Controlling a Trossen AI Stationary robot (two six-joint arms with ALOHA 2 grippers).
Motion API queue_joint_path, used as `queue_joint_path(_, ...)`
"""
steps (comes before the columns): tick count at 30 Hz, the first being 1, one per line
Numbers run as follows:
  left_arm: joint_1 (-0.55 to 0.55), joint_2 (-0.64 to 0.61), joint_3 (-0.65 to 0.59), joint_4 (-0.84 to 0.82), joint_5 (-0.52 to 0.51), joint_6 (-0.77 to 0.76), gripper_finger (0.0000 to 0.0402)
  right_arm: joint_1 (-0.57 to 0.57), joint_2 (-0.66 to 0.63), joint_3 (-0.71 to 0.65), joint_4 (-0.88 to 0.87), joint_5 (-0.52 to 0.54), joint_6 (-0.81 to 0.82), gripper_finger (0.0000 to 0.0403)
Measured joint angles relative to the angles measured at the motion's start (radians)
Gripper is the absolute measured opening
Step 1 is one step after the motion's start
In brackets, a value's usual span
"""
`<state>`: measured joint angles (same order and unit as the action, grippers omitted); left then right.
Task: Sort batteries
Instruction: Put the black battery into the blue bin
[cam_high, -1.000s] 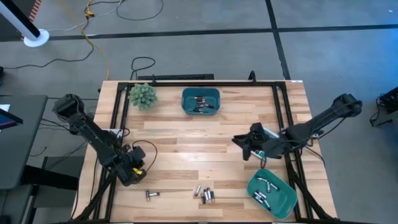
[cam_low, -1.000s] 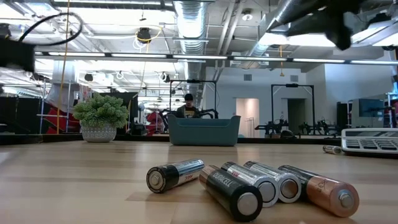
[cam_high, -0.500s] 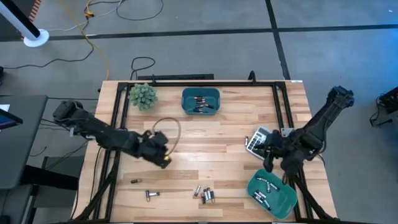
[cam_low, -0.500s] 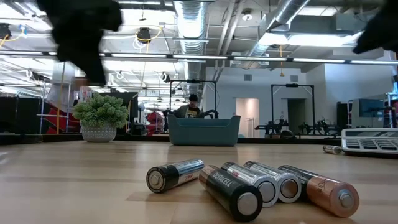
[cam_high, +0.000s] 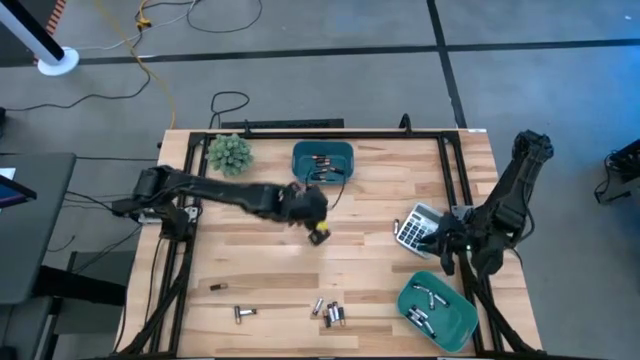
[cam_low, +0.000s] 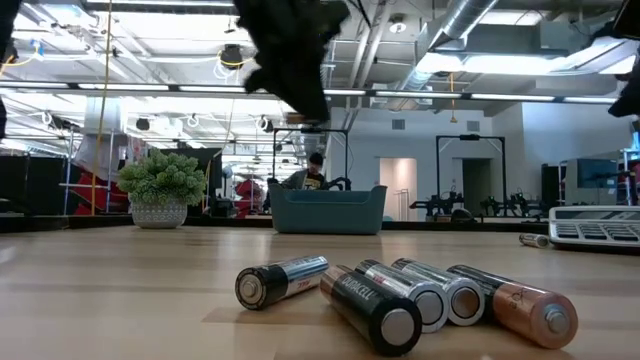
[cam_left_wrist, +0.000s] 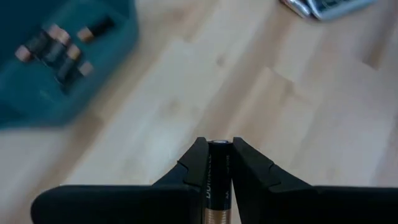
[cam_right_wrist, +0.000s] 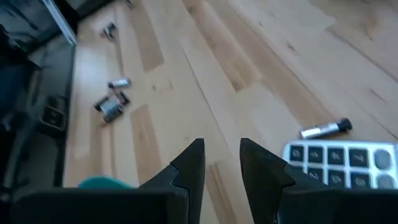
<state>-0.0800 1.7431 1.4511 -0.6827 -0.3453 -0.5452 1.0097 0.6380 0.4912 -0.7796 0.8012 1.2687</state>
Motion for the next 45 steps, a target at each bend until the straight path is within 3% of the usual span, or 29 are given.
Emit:
queue_joint_path(10, 0.279, 0.117, 0.125, 0.107, 0.167, 0.257, 0.0039, -0.139, -0.058, -0.041, 0.134, 0.010, -0.213, 0.0118)
queue_joint_path(24, 0.554, 0.405, 0.339, 0.119, 0.439, 0.499, 0.0039, -0.301, -0.048, -0.041, 0.131, -0.024, -0.226, 0.0118)
queue_joint_path(29, 0.590, 0.489, 0.386, 0.054, 0.467, 0.577, 0.0040, -0.350, -0.049, -0.041, 0.128, -0.025, -0.253, 0.0118)
queue_joint_path(36, 0.592, 0.498, 0.389, 0.045, 0.470, 0.671, 0.0080, -0.429, -0.050, -0.041, 0.132, -0.026, -0.200, 0.0118)
queue_joint_path(45, 0.592, 0.498, 0.389, 0.054, 0.467, 0.729, 0.0072, -0.500, -0.050, -0.041, 0.137, -0.025, -0.196, 0.0118)
